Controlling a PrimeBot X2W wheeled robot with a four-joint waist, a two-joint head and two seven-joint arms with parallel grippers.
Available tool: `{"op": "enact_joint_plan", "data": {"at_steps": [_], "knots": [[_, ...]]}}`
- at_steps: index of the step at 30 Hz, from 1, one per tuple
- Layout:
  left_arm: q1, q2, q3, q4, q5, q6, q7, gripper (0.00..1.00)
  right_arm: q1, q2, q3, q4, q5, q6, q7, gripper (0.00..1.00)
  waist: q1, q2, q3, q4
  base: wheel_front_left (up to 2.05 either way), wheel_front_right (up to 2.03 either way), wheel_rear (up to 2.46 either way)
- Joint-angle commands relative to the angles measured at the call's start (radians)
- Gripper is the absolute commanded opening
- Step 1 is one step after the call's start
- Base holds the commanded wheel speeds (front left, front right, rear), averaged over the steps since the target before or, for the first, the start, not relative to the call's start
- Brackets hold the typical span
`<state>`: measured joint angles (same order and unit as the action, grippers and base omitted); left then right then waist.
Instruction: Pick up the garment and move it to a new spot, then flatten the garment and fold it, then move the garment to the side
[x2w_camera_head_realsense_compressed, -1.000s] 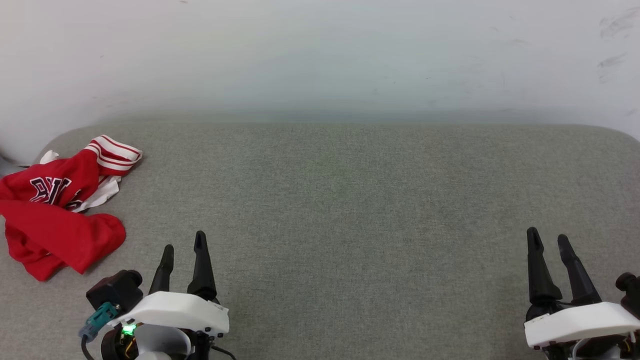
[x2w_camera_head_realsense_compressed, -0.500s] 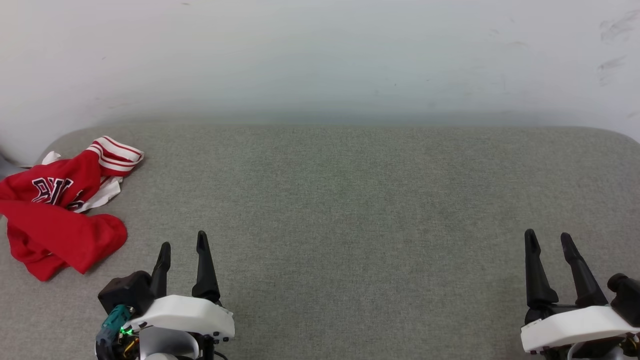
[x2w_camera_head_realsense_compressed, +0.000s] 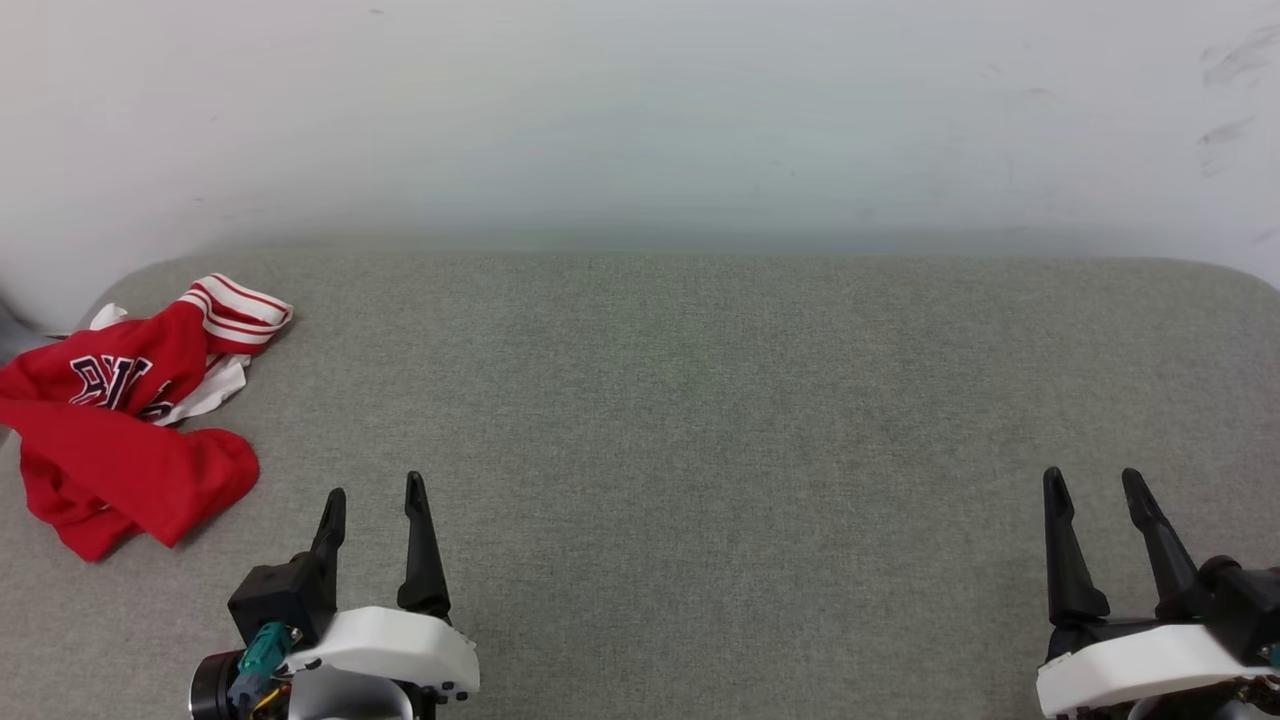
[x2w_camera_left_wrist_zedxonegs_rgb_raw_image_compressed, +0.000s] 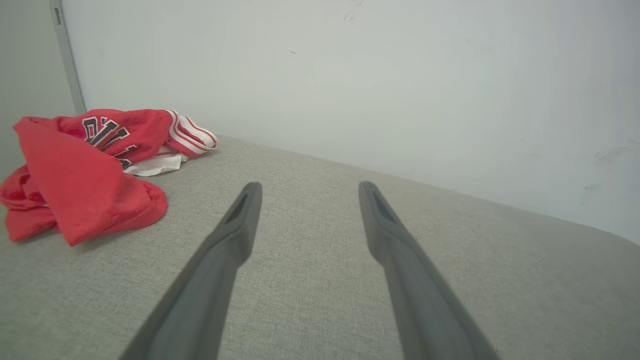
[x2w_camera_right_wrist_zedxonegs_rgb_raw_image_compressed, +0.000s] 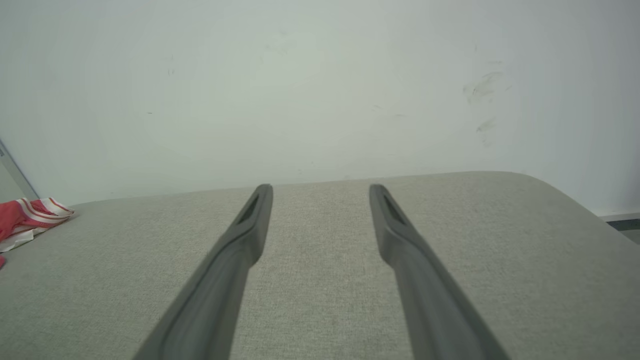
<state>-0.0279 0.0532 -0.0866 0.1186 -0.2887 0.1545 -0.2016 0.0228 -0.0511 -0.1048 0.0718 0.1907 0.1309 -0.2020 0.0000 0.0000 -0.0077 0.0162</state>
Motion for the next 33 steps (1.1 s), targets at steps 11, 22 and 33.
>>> {"op": "enact_joint_plan", "data": {"at_steps": [11, 22, 33], "knots": [[0.011, -0.001, -0.008, 0.004, 0.096, 0.004, -0.028, 1.0, 0.014, 0.001, 0.003, -0.016, -0.091, 0.0, -0.028, 1.0, 0.0, 0.0, -0.001, 0.004, 0.0, 0.0, 0.0], [0.019, -0.003, -0.012, 0.018, 0.16, -0.001, -0.05, 1.0, 0.019, 0.001, 0.013, -0.019, -0.144, 0.0, -0.048, 1.0, 0.0, 0.0, 0.0, 0.002, 0.0, 0.0, 0.0], [0.021, -0.003, -0.017, 0.026, 0.183, -0.001, -0.066, 1.0, 0.024, 0.002, 0.008, -0.023, -0.154, 0.0, -0.064, 1.0, 0.0, 0.0, 0.003, 0.002, 0.0, 0.0, 0.0]]}}
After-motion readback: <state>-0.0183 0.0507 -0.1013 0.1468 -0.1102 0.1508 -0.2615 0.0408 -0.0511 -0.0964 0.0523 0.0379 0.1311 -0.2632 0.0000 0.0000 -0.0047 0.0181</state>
